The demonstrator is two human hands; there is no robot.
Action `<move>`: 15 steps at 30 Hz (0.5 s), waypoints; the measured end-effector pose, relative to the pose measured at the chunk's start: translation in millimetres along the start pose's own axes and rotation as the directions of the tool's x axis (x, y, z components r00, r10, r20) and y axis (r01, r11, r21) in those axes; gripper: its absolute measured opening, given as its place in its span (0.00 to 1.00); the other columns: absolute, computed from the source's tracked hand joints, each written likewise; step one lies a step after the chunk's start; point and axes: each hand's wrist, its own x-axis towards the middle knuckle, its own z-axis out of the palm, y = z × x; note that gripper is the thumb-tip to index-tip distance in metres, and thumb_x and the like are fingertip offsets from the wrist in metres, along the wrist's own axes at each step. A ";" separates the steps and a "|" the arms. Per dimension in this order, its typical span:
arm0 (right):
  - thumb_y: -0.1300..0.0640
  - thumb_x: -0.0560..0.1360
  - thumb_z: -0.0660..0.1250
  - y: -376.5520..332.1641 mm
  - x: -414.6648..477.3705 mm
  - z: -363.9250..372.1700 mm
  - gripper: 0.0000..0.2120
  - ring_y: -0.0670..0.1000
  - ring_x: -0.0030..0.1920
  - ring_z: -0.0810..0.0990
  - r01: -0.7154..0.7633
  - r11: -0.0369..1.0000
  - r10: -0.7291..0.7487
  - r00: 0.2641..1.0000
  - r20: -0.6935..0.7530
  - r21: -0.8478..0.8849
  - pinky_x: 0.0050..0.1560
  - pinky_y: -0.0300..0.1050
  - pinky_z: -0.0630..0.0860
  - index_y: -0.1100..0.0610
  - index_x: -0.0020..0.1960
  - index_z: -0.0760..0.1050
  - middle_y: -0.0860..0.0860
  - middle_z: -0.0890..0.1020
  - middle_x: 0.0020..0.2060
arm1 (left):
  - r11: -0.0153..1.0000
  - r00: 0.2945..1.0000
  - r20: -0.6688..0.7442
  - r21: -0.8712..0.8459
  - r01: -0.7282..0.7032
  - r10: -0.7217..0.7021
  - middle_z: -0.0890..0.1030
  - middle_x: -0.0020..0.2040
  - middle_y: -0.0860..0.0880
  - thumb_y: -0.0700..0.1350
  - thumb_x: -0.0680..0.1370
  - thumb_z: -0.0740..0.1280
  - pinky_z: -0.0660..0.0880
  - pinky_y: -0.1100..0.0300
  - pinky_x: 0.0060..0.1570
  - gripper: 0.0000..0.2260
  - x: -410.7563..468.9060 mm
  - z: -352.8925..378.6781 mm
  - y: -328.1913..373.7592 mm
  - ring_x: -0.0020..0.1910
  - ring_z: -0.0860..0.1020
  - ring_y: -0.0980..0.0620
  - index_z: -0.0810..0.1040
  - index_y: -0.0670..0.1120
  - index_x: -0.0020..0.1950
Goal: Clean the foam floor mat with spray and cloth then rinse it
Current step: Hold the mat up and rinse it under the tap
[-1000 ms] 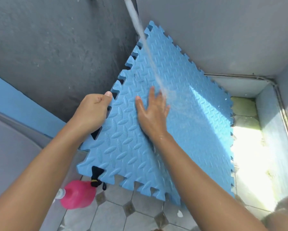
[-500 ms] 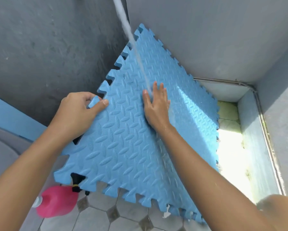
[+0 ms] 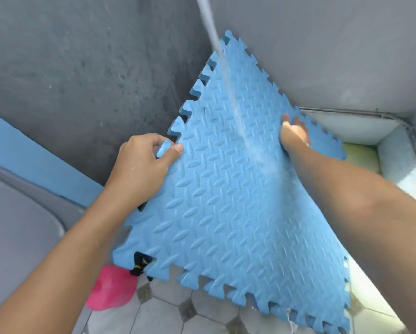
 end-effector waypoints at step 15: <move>0.33 0.81 0.45 32.5 -334.4 47.0 0.34 0.44 0.80 0.36 0.683 0.705 -0.700 0.714 0.031 0.190 0.78 0.47 0.33 0.47 0.82 0.46 0.44 0.43 0.82 | 0.998 0.998 0.000 -0.007 0.057 -0.057 0.86 0.46 0.50 0.55 0.80 0.70 0.79 0.53 0.50 0.13 0.4 -0.6 0.5 0.49 0.84 0.49 0.86 0.48 0.53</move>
